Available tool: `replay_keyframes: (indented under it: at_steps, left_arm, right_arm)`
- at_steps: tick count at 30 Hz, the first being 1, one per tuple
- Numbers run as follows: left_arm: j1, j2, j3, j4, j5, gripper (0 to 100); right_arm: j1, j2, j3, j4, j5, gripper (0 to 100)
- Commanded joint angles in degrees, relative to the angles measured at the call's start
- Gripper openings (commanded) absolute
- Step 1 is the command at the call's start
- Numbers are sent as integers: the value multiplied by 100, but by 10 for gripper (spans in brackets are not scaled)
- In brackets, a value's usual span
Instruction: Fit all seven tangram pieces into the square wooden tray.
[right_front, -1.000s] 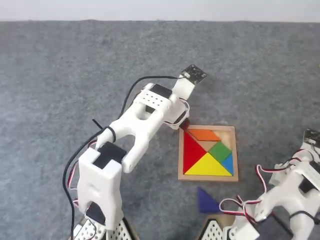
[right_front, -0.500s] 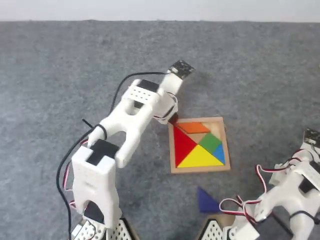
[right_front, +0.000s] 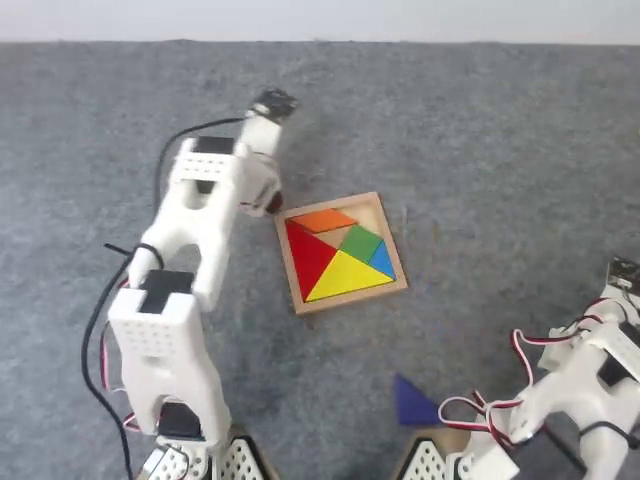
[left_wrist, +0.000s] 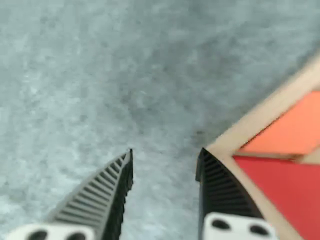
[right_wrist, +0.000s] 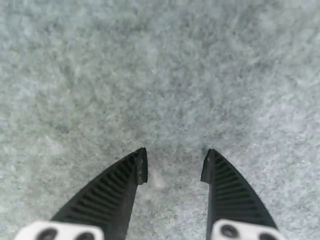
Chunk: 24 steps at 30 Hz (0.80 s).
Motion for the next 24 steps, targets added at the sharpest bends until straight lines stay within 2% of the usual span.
replay_keyframes:
  at_steps: [1, 5, 9, 13, 18, 24]
  left_arm:
    - [264, -343, -541, 835, -105, 195]
    - [1178, -941, -593, 1600, -141, 196]
    - [2532, -1705, 286, 1908, -510, 196]
    - [3640, -2576, 1982, 1266, -721, 197]
    - [4440, -3587, 3987, 378, -1116, 249]
    - [5029, -4624, 4936, -105, -1108, 282]
  right_arm:
    - [-84, -66, -18, -66, 26, 191]
    - [4, -75, -62, -92, 18, 191]
    - [497, -75, -299, -66, -281, 191]
    - [1007, -75, -492, -66, -440, 191]
    - [1499, -75, -765, -101, -703, 191]
    - [2457, -75, -1169, -66, -1134, 191]
